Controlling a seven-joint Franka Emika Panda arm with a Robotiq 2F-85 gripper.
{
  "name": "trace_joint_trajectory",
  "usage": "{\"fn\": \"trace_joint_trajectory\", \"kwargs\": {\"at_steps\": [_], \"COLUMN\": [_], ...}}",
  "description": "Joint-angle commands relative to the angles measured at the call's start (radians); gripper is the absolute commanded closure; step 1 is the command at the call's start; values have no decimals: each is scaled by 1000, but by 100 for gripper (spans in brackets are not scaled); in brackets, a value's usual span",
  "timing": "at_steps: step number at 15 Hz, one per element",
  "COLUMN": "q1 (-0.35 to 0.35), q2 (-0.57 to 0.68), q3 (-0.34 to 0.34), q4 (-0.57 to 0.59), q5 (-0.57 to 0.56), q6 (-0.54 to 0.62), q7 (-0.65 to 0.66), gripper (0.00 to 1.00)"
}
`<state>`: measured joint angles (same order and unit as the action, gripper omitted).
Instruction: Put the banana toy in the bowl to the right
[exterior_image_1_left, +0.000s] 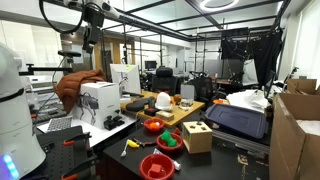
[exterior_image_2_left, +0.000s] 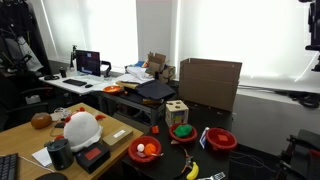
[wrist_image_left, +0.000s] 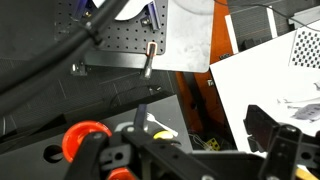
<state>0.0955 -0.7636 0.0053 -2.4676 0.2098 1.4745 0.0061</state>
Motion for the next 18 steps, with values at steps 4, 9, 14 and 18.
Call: {"fn": "trace_joint_trajectory", "kwargs": {"at_steps": [4, 9, 14, 18], "q1": [-28, -35, -65, -117], "q2": [180, 411, 684, 884], "q3": [8, -25, -76, -93], "q4": [85, 224, 462, 683], "q5": [-39, -67, -124, -180], "q6": [119, 245, 216, 144], "q7": [-60, -137, -330, -495], "gripper": [0, 0, 0, 0]}}
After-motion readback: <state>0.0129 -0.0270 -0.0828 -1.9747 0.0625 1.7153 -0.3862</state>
